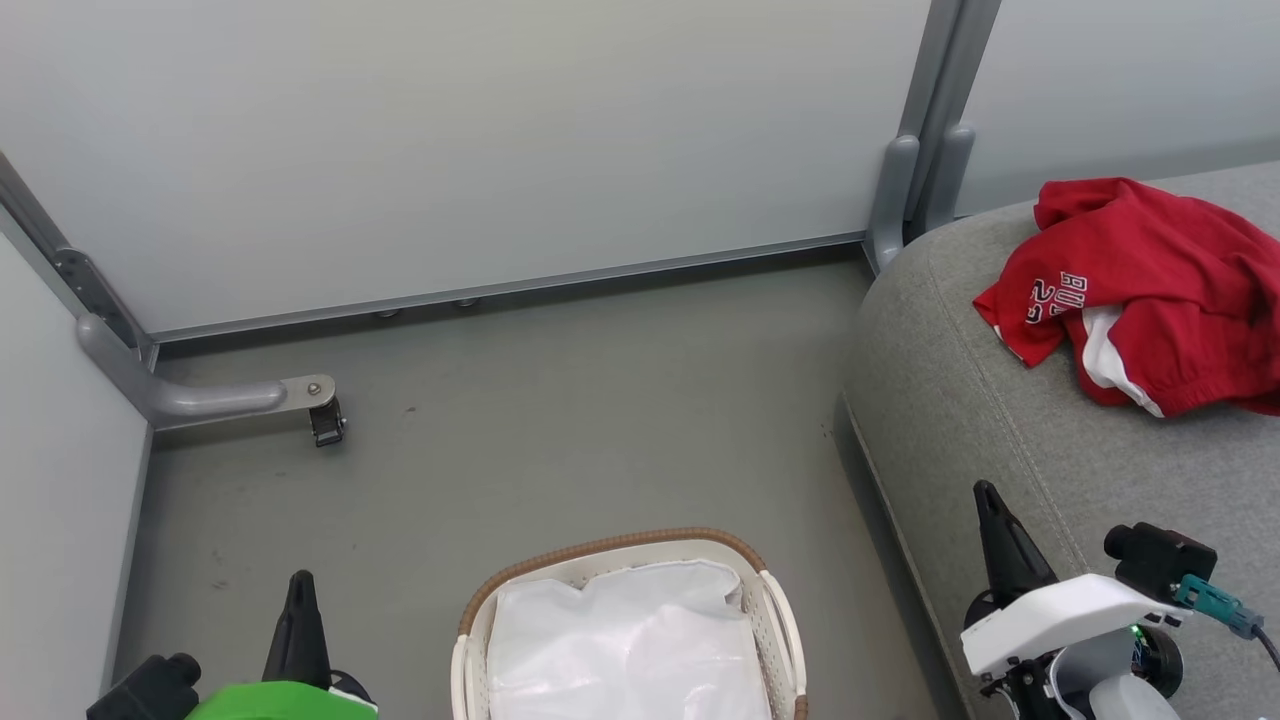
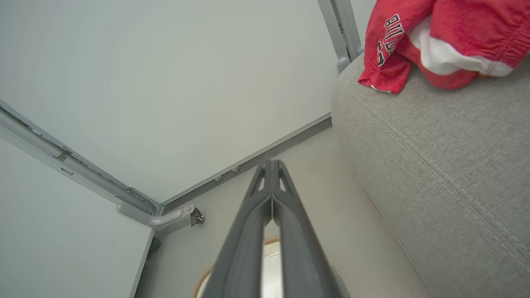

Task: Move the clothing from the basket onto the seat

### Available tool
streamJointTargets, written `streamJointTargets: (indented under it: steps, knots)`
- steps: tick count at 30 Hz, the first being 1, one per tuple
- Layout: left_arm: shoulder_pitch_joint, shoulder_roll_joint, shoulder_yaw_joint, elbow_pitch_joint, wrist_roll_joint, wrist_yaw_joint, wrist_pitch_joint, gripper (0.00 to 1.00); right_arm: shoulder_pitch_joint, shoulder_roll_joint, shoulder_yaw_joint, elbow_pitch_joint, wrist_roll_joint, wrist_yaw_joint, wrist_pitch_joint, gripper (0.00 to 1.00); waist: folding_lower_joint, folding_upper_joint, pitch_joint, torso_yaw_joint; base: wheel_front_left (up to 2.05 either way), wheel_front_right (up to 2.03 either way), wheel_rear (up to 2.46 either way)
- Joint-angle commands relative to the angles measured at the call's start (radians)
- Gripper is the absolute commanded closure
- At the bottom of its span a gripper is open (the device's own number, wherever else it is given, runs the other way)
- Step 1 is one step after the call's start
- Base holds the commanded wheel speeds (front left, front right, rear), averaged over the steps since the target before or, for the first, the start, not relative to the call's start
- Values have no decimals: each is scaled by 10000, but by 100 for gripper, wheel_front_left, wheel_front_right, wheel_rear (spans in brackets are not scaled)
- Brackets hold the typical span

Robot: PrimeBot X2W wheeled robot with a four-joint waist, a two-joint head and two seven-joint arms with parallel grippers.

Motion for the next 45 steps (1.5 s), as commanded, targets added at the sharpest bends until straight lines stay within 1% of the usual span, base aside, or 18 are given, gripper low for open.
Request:
streamJointTargets:
  steps: [1, 24, 45]
  knots:
    - [-320, 35, 74, -102, -360, -66, 98, 100, -224, -84, -90, -173, 406, -2, 75, 100, 0, 0, 0, -6, 0, 0, 0]
    - [-809, 44, 439, -61, -2953, -232, 888, 100, -276, -137, -533, -275, 3536, -4, 832, 100, 0, 0, -1, -94, 0, 0, 0]
    - [-1171, 50, 705, -27, -4874, -353, 1481, 100, -293, -146, -899, -348, 5816, -7, 1413, 100, 0, 0, -3, -175, 0, 0, 0]
